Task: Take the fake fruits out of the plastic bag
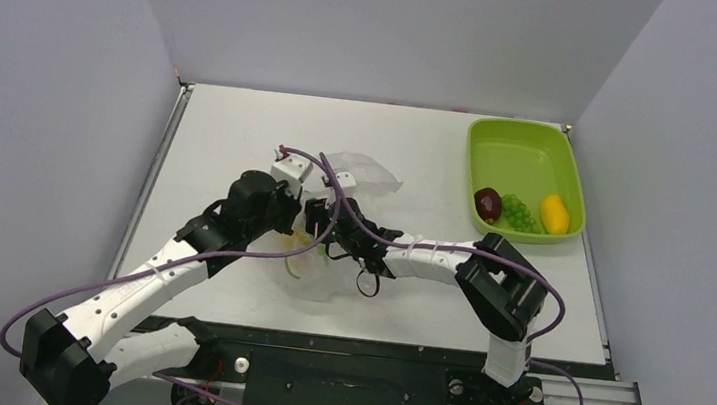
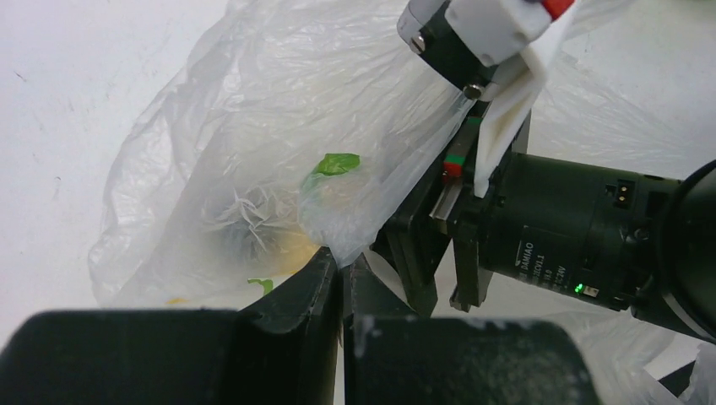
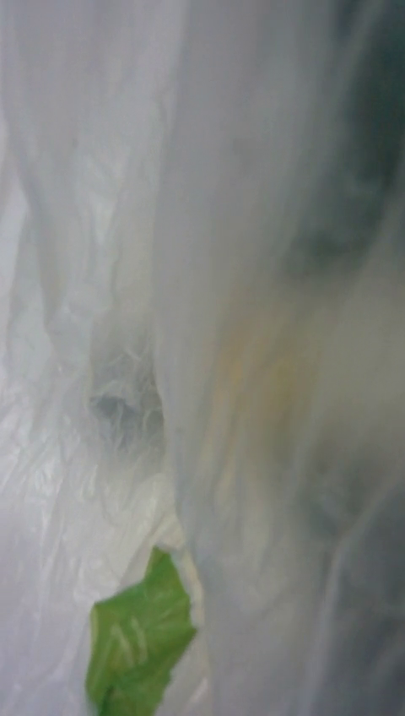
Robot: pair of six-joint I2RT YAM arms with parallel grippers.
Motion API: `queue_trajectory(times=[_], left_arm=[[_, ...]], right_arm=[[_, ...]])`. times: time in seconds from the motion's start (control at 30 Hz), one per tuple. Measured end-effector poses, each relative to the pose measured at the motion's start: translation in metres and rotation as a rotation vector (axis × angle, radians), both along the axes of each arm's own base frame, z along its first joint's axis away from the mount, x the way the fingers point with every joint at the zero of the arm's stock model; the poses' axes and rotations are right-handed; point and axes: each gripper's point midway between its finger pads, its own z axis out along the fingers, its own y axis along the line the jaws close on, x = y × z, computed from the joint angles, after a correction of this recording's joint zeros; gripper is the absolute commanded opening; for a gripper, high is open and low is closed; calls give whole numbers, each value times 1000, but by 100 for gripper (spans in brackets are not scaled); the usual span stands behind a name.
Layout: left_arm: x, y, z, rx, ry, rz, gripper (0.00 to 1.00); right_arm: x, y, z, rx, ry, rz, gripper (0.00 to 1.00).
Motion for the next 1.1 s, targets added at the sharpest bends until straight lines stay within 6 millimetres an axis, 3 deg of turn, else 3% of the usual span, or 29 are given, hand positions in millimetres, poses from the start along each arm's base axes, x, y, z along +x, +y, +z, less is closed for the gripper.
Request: queue_trajectory(times=[0.17,0.43,0.73,1.1], left_arm=[[2,-3,-12,30,29,-1,0],[1,-1,-18,49,45,1,0],[1,-3,-22,57,55,-16,0],[2,15,-29,115,72,45,0]], right_arm=[[10,-5,-10,-32,-10,-24,65],[12,4,-18,-14,-15,21,67],[15,12,-14,49,-8,45,69],[20,39,-27,109,-11,110,81]])
